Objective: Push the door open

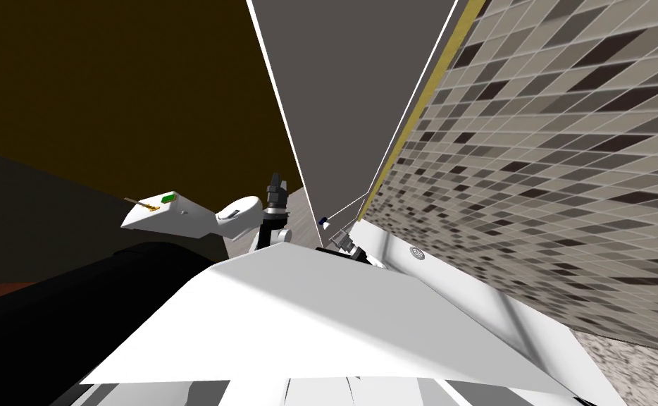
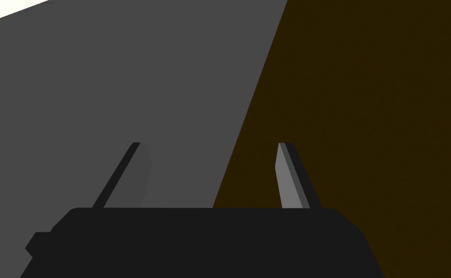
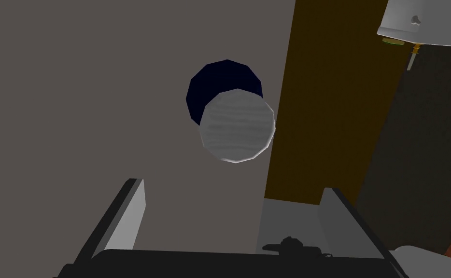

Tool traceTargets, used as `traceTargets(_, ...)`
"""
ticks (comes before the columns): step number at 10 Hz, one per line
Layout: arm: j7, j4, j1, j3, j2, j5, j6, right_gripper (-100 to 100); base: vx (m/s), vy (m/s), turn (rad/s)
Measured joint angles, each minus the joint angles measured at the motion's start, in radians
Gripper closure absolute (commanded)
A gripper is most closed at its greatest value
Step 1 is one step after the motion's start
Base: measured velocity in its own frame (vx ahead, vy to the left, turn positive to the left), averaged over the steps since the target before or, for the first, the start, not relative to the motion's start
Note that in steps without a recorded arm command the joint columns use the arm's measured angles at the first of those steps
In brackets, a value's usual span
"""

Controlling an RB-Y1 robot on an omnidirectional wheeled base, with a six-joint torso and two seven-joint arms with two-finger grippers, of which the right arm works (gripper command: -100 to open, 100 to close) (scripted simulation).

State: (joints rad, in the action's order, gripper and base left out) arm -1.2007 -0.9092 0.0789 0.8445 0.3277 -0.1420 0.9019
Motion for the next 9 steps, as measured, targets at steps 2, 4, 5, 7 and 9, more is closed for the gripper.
traceTargets(2, 0.001, -0.001, 0.0, 0.0, 0.001, 0.0, 0.0, 100, -0.022, -0.035, 0.004)
traceTargets(4, 0.001, -0.001, -0.001, 0.0, 0.001, 0.0, 0.0, 100, -0.01, -0.014, -0.001)
traceTargets(5, 0.001, -0.001, -0.001, 0.0, 0.001, 0.0, 0.0, 100, 0.0, 0.0, 0.0)
traceTargets(7, -0.004, 0.015, 0.002, -0.018, -0.006, 0.006, 0.002, -100, -0.093, 0.136, -0.204)
traceTargets(9, -0.014, 0.019, -0.001, -0.051, -0.012, 0.017, -0.012, -100, -0.142, 0.153, -0.131)
